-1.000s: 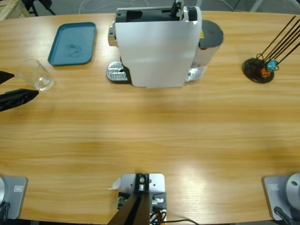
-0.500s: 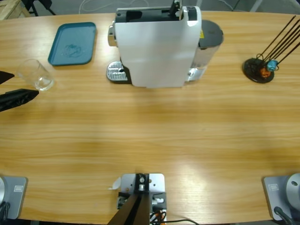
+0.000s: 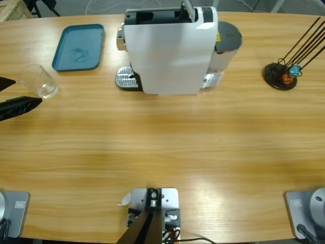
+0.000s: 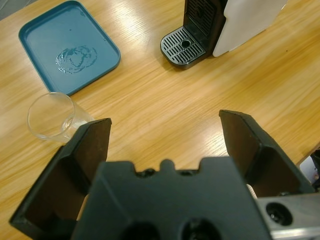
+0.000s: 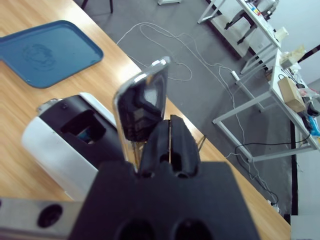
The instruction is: Pour coffee
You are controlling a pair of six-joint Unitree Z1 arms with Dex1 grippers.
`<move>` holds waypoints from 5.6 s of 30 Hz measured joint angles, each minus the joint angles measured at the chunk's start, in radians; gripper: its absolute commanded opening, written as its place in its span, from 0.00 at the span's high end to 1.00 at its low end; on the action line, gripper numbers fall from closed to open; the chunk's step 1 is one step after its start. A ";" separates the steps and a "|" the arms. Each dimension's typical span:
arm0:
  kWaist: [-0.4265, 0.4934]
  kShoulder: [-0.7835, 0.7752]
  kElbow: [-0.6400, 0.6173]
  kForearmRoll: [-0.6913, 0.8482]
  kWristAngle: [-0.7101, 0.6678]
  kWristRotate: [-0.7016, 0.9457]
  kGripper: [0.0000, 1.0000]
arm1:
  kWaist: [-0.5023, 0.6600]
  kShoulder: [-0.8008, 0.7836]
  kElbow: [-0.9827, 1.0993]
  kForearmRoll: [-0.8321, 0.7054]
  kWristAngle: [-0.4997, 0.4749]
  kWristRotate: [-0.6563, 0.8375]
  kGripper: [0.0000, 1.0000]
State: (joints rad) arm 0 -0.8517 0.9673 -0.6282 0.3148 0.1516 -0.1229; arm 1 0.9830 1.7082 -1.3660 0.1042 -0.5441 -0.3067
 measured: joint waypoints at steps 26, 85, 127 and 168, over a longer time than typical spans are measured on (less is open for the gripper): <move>0.000 -0.001 0.000 -0.004 0.000 0.000 0.00 | 0.023 0.129 -0.036 -0.042 0.023 0.060 1.00; 0.080 0.134 0.028 -0.157 0.225 -0.147 0.02 | -0.031 -0.592 0.446 0.318 0.393 0.221 0.00; 0.368 0.574 0.136 -0.548 0.189 -0.238 0.00 | -0.032 -0.923 0.759 0.243 0.425 0.327 0.00; 0.283 0.591 0.036 -0.575 -0.246 0.136 0.41 | -0.032 -0.923 0.761 0.231 0.430 0.327 0.00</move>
State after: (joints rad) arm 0 -0.5689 1.5588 -0.5924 -0.2598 -0.0944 0.0131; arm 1 0.9506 0.7855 -0.6048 0.3352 -0.1140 0.0205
